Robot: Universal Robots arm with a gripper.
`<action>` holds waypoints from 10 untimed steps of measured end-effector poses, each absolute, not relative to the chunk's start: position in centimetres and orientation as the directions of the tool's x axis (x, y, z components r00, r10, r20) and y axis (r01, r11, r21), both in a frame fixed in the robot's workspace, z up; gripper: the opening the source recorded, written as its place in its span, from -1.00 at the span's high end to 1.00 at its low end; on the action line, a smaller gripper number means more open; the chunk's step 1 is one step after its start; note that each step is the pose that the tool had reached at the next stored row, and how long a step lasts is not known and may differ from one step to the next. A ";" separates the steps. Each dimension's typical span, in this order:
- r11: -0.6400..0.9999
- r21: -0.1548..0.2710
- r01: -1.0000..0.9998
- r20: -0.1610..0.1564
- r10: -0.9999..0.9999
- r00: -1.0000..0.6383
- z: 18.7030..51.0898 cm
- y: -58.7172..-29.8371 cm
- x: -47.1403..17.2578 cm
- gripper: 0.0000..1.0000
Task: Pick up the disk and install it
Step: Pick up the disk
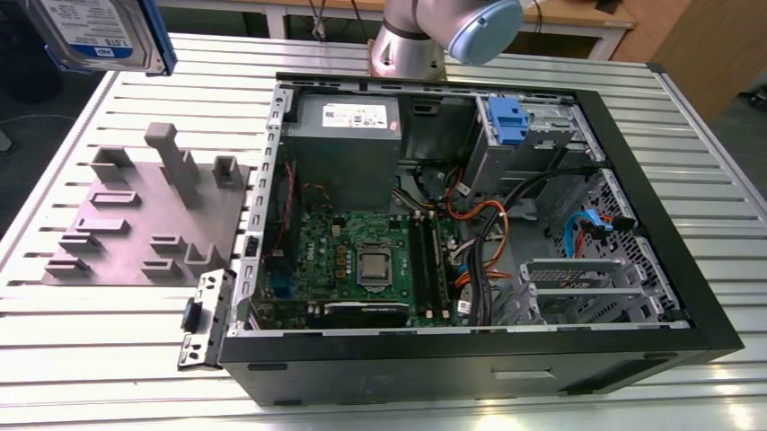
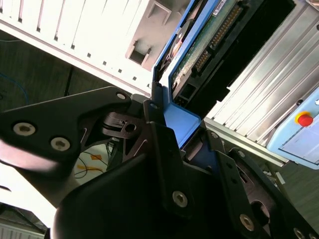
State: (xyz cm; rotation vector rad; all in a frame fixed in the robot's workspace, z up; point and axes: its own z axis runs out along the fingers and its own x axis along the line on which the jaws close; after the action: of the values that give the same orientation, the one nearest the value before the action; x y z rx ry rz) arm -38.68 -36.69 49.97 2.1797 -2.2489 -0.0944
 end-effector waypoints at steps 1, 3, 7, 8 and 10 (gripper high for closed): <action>0.030 0.049 -0.998 -0.036 -0.999 -0.032 50.0 -36.7 -38.6 0.27; 0.030 0.049 -0.998 -0.036 -0.999 -0.032 50.0 -36.7 -38.5 0.27; 0.030 0.049 -0.998 -0.036 -0.999 -0.032 49.9 -36.7 -38.2 0.27; 0.030 0.049 -0.998 -0.036 -0.999 -0.032 49.9 -36.7 -38.2 0.27; 0.030 0.049 -0.998 -0.036 -0.999 -0.032 49.9 -36.7 -38.2 0.27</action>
State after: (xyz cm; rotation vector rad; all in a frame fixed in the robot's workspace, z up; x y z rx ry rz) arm -38.19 -36.71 49.94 2.1797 -2.2491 -0.0945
